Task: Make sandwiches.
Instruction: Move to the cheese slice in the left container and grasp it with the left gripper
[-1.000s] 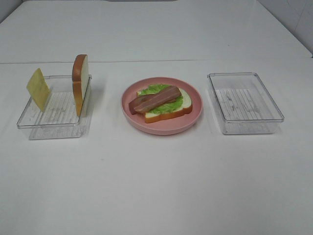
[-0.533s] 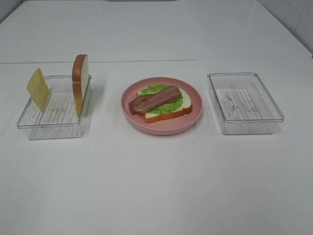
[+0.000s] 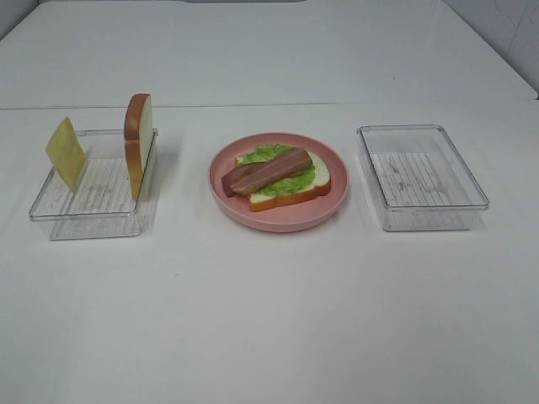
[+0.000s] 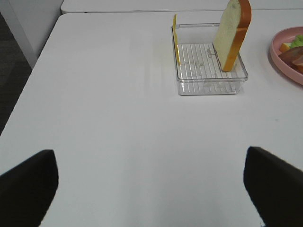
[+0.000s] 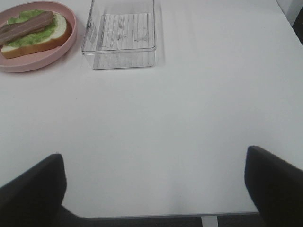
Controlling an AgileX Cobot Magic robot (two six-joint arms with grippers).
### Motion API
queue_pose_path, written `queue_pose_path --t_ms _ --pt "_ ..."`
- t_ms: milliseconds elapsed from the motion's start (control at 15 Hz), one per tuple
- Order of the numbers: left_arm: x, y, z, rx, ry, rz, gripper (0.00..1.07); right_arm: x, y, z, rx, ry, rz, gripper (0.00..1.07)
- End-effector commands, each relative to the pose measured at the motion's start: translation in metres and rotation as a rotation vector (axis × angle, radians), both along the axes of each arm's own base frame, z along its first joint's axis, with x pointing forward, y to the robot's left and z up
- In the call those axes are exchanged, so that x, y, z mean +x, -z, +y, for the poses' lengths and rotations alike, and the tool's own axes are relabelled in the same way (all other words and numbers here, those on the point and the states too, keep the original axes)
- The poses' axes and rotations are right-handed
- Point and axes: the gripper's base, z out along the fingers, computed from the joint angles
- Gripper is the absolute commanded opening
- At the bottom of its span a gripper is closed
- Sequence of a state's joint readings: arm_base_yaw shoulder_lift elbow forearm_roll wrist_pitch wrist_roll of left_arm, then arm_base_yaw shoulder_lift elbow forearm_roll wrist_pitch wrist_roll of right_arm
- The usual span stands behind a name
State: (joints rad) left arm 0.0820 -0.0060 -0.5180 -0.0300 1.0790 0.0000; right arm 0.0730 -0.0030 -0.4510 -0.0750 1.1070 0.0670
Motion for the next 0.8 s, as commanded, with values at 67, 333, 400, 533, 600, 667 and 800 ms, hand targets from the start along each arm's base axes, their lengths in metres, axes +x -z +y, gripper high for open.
queue_pose_path --t_ms 67,333,400,533,600,667,800 --pt "-0.0015 0.0002 0.0000 -0.005 0.002 -0.012 1.00 -0.0041 -0.0001 -0.0002 -0.006 -0.002 -0.043 0.99" --pt "-0.0015 0.0002 0.0000 -0.005 0.002 -0.012 1.00 -0.0040 -0.0004 -0.0001 -0.006 -0.002 -0.042 0.99" --pt "-0.0015 0.0002 0.0000 -0.005 0.002 -0.012 1.00 -0.0040 -0.0004 -0.0001 -0.006 -0.002 -0.042 0.99" --pt "-0.0015 0.0002 0.0000 -0.005 0.002 -0.012 1.00 -0.0040 -0.0004 -0.0001 -0.006 -0.002 -0.042 0.99" --pt "-0.0015 0.0002 0.0000 -0.005 0.002 -0.012 1.00 -0.0040 -0.0004 -0.0001 -0.006 -0.002 -0.042 0.99" --pt "-0.0015 0.0002 0.0000 -0.005 0.002 -0.012 1.00 -0.0040 -0.0004 -0.0001 -0.006 -0.002 -0.042 0.99" --pt "-0.0015 0.0002 0.0000 -0.005 0.002 -0.012 1.00 -0.0040 -0.0004 -0.0001 -0.006 -0.002 -0.042 0.99"
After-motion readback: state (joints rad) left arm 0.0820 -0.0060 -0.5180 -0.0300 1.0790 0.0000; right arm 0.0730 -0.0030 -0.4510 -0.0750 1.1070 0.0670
